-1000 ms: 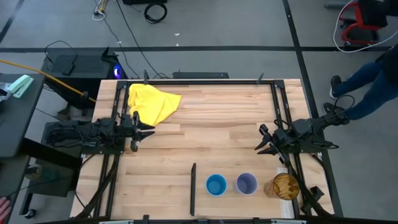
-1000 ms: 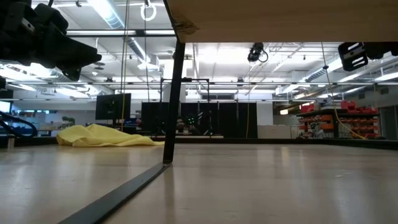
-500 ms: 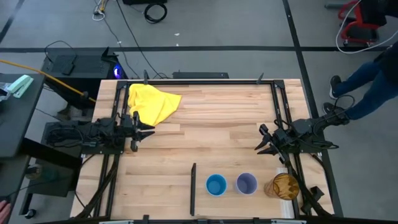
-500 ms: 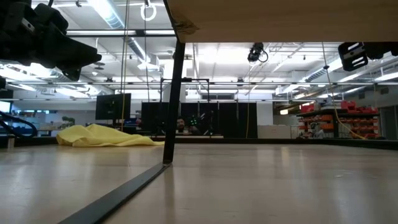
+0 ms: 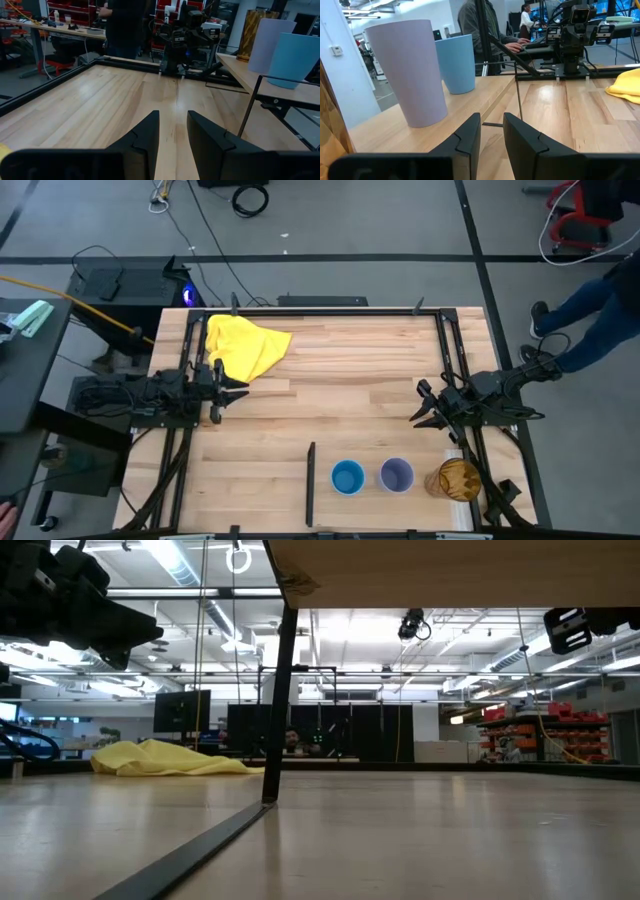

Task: Stack small to large cups/mugs on shelf
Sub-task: Return to Home Position

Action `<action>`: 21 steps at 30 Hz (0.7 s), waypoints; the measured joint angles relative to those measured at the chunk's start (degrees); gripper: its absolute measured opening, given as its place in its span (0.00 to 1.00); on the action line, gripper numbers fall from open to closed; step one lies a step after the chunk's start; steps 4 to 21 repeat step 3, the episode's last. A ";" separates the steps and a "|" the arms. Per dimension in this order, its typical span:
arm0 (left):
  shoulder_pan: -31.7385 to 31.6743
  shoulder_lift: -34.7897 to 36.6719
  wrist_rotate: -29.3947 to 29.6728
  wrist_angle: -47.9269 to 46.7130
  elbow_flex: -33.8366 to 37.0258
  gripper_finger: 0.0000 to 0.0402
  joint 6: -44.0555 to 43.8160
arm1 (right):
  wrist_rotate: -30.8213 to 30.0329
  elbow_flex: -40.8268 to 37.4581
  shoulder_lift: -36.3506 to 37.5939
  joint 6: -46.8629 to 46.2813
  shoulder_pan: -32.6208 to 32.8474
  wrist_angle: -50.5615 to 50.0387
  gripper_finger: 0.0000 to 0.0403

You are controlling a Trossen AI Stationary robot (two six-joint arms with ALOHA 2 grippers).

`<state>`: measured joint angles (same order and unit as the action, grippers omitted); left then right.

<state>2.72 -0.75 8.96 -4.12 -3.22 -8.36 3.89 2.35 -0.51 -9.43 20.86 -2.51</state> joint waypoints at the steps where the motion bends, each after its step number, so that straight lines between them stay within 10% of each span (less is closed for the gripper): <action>1: 0.00 0.01 0.01 0.00 0.00 0.27 0.00 | -0.01 0.00 -0.01 0.00 -0.01 0.01 0.23; 21: 0.01 0.01 0.00 0.00 -0.02 0.27 0.00 | -0.01 0.00 -0.01 0.00 0.00 0.01 0.23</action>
